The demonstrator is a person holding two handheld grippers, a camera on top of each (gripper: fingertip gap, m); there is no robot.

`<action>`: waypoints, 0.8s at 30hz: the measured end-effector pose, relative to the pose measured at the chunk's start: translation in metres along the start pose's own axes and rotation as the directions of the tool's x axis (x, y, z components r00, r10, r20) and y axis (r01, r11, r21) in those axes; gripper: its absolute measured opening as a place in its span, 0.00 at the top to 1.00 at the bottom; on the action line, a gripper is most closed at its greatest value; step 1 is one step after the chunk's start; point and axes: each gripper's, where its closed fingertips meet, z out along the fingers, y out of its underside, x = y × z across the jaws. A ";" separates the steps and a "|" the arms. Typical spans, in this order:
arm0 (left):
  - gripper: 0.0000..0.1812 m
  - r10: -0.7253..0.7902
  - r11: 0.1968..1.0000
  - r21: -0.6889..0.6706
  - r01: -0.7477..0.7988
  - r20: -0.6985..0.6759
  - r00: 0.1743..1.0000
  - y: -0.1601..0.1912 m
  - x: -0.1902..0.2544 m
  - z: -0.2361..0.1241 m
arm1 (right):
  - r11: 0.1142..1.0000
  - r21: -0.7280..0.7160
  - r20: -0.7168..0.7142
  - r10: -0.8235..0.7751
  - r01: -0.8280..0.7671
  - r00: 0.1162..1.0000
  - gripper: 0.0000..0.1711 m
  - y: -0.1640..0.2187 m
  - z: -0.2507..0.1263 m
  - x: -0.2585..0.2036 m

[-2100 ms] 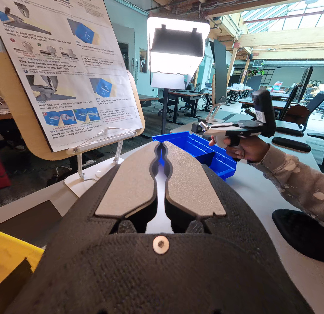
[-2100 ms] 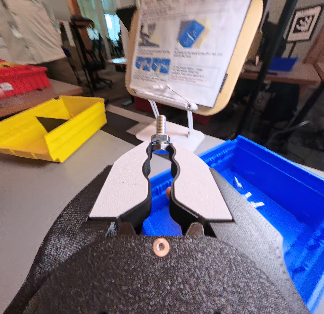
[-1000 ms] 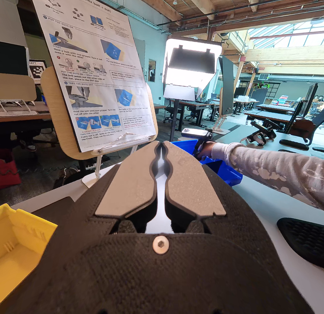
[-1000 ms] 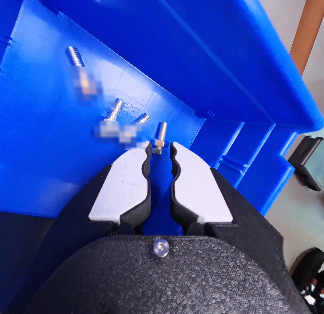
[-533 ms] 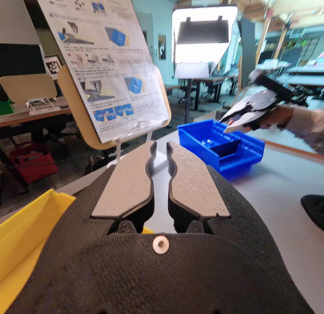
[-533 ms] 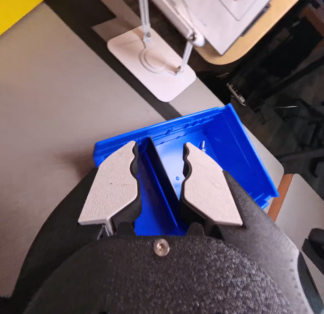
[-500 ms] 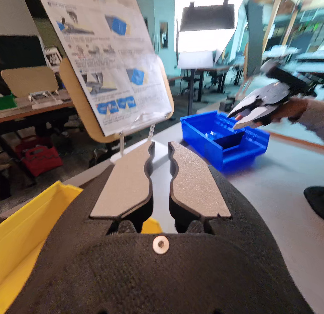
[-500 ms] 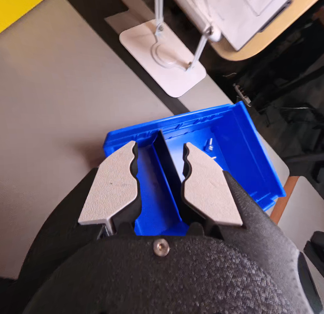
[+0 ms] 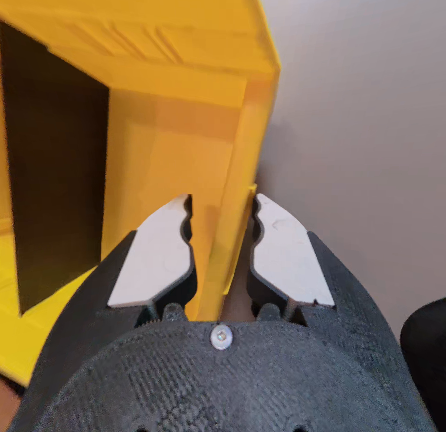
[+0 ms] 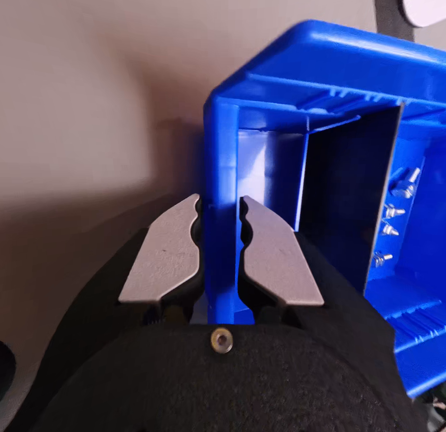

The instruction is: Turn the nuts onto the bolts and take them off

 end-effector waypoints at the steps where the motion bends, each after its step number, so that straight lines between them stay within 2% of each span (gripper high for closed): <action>1: 0.81 0.019 1.000 0.022 -0.019 -0.029 0.999 -0.005 0.005 0.003 | 1.000 -0.001 -0.010 -0.019 0.019 1.000 0.84 -0.003 0.002 -0.001; 2: 0.85 0.038 0.998 0.046 -0.037 -0.024 0.999 -0.011 0.005 0.006 | 1.000 -0.006 -0.027 -0.029 0.029 0.999 0.84 -0.006 0.003 -0.002; 6: 0.86 0.076 0.994 0.081 -0.078 0.023 0.997 -0.033 0.011 0.012 | 0.995 0.053 0.002 -0.079 0.079 0.997 0.84 -0.014 -0.003 -0.029; 10: 0.86 0.185 0.975 0.127 -0.184 0.001 0.983 -0.062 0.046 0.013 | 0.980 0.113 0.011 -0.167 0.165 0.986 0.84 -0.022 -0.018 -0.081; 15: 0.85 0.407 0.893 0.223 -0.392 -0.023 0.913 -0.116 0.102 0.017 | 0.949 0.185 -0.029 -0.254 0.255 0.967 0.84 -0.034 -0.038 -0.147; 17: 0.84 0.449 0.857 0.271 -0.439 0.026 0.893 -0.136 0.109 0.015 | 0.932 0.241 -0.073 -0.261 0.271 0.963 0.83 -0.041 -0.053 -0.170; 19: 0.77 0.402 0.865 0.301 -0.402 0.065 0.913 -0.146 0.109 0.006 | 0.902 0.399 -0.066 -0.152 0.165 0.986 0.80 -0.053 -0.090 -0.190; 21: 0.77 0.318 0.841 0.441 -0.313 0.065 0.946 -0.155 0.120 -0.019 | 0.832 0.555 -0.050 0.021 0.010 0.999 0.81 -0.050 -0.137 -0.194; 23: 0.76 0.239 0.787 0.581 -0.207 0.023 0.971 -0.156 0.142 -0.046 | 0.724 0.672 -0.049 0.253 -0.155 0.966 0.83 -0.025 -0.176 -0.179; 24: 0.77 0.191 0.767 0.629 -0.127 -0.035 0.981 -0.154 0.156 -0.056 | 0.665 0.708 -0.051 0.386 -0.239 0.921 0.83 -0.004 -0.187 -0.167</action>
